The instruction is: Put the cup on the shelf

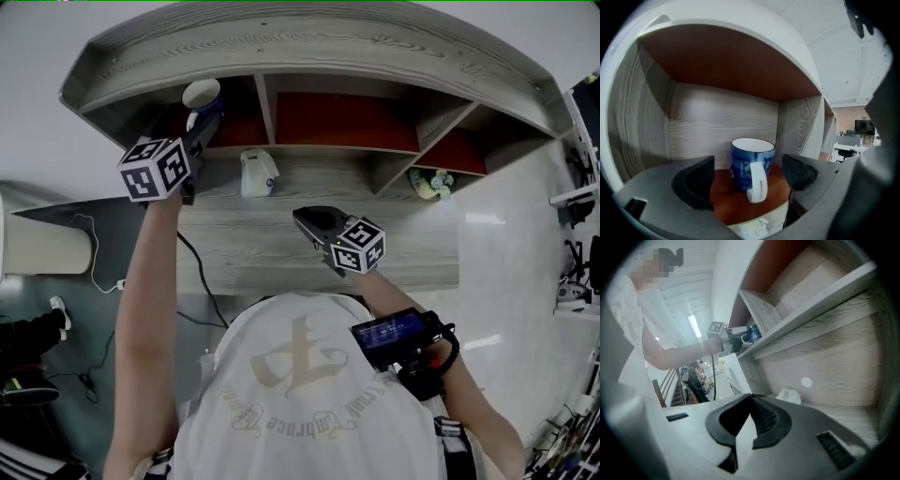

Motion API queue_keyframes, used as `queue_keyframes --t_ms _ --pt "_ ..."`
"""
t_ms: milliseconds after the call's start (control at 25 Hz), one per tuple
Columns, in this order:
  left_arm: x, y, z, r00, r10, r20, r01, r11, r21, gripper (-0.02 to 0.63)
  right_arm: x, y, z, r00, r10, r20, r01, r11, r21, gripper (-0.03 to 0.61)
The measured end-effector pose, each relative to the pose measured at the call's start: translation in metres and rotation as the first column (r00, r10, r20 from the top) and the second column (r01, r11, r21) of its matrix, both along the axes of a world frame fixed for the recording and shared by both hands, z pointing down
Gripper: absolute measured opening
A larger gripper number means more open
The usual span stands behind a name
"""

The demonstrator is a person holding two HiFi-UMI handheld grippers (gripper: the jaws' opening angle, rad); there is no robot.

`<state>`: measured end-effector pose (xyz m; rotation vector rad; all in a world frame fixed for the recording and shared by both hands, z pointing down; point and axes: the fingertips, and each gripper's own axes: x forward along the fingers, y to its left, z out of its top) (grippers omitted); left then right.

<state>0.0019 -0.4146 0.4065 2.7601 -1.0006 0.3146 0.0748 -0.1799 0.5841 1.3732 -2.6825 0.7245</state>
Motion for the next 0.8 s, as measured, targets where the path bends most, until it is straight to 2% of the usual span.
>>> queue_keyframes --t_ms 120,200,360,480,720,800 --pt "-0.01 0.016 0.0 1.0 0.014 -0.026 -0.013 1.0 0.01 0.457 -0.002 0.003 0.0 1.0 -0.002 0.004 0.002 1.0 0.006 0.005" --pt "-0.019 0.027 0.005 0.999 0.014 -0.033 -0.013 1.0 0.021 0.429 -0.003 0.004 -0.001 1.0 -0.003 0.007 0.003 1.0 0.013 0.005" --pt "-0.041 0.049 0.023 0.999 -0.011 -0.05 0.013 0.999 0.033 0.349 -0.003 0.004 -0.002 1.0 0.005 0.016 -0.005 1.0 0.025 0.005" --pt "-0.058 0.07 0.041 0.996 -0.032 -0.079 0.034 0.999 0.027 0.258 0.0 0.006 -0.005 0.999 0.02 0.027 -0.021 0.999 0.029 0.005" --pt "-0.082 0.106 0.074 0.992 -0.079 -0.095 0.078 0.997 -0.02 0.12 0.006 0.007 -0.016 1.0 0.016 0.01 -0.017 0.998 0.068 0.005" --pt "-0.086 0.118 0.082 0.991 -0.085 -0.105 0.082 0.996 -0.035 0.118 0.005 0.008 -0.02 1.0 0.003 -0.009 -0.002 0.996 0.086 0.005"
